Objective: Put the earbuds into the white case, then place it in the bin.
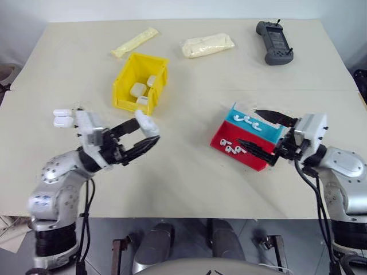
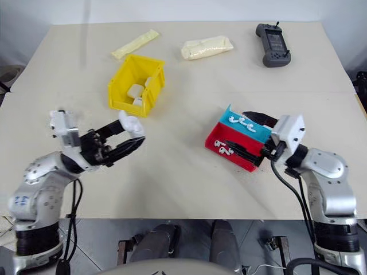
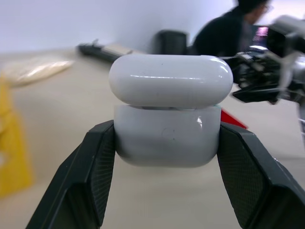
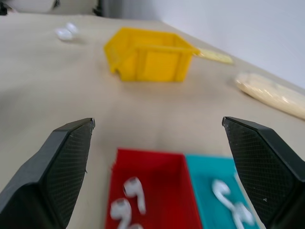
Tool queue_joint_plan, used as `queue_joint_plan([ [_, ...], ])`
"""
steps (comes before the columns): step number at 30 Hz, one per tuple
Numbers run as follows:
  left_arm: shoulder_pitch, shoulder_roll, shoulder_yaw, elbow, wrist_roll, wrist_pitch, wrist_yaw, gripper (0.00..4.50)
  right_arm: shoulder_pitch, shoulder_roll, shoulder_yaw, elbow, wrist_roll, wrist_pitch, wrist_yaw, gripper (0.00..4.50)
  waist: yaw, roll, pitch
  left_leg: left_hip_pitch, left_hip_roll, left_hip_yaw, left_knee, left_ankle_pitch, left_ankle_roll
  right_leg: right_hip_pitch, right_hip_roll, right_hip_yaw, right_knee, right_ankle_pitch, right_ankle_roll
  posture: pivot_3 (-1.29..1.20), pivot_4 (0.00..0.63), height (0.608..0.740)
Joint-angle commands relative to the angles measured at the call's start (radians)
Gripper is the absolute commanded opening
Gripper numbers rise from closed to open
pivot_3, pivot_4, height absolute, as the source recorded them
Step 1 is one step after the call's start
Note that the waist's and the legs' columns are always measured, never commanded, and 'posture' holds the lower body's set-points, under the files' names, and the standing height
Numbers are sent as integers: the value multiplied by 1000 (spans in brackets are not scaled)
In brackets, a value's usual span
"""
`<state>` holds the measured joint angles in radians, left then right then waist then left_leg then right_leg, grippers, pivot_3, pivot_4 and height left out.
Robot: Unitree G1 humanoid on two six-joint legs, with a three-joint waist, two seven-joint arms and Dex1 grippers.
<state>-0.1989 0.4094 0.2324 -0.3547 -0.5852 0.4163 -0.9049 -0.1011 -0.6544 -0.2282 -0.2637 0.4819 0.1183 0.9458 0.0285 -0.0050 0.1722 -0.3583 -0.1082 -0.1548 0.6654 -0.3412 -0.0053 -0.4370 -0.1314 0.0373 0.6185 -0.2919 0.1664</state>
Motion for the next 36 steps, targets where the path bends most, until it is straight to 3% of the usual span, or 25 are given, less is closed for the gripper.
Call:
queue_joint_plan([
  [1,-60,-57,-90,73,3,-157,-106,2797,104,-29,-99,-112,23,-3,-15,4500,1,0,0,0,0,0,0,0,0,0,0,0,0,0,0,0,150,740],
  [4,-106,-91,-179,140,-5,-257,-259,2797,225,-22,-200,-183,51,-9,-32,4500,-4,0,0,0,0,1,0,-1,1,0,0,0,-1,0,1,0,150,740],
  [11,-216,-216,-303,265,-10,-449,-432,2797,459,-13,-371,-255,48,-21,-37,4500,-1,-1,0,6,0,3,0,-2,3,9,0,-1,-4,1,2,0,150,740],
  [16,-232,-233,-332,308,-18,-458,-463,2797,543,-60,-392,-266,27,0,-3,4500,-4,0,0,7,1,3,0,-3,4,9,1,0,-5,1,3,0,150,740],
  [20,-204,-212,-330,305,-13,-439,-451,2797,522,-161,-367,-304,87,164,-9,4500,-4,0,0,7,1,2,1,-3,5,9,1,1,-5,2,3,0,150,740],
  [25,-163,-196,-318,280,7,-441,-381,2797,340,-370,-256,-355,197,471,-50,4500,-1,0,0,7,1,3,1,-3,5,9,0,2,-6,2,4,0,150,740],
  [29,-127,-175,-317,252,13,-439,-345,2797,48,-502,1,-337,205,684,-75,4500,2,0,0,5,1,1,1,-3,5,9,0,0,-8,2,3,0,150,740],
  [32,-112,-164,-321,237,13,-437,-332,2797,-159,-531,197,-316,152,814,-85,4500,4,-1,0,4,1,0,1,-3,5,8,0,-1,-10,3,4,0,150,740],
  [36,-97,-155,-326,224,20,-440,-312,2797,-406,-470,422,-269,61,945,-116,4500,3,-1,1,3,1,0,1,-4,5,8,-1,-2,-12,3,4,0,150,740],
])
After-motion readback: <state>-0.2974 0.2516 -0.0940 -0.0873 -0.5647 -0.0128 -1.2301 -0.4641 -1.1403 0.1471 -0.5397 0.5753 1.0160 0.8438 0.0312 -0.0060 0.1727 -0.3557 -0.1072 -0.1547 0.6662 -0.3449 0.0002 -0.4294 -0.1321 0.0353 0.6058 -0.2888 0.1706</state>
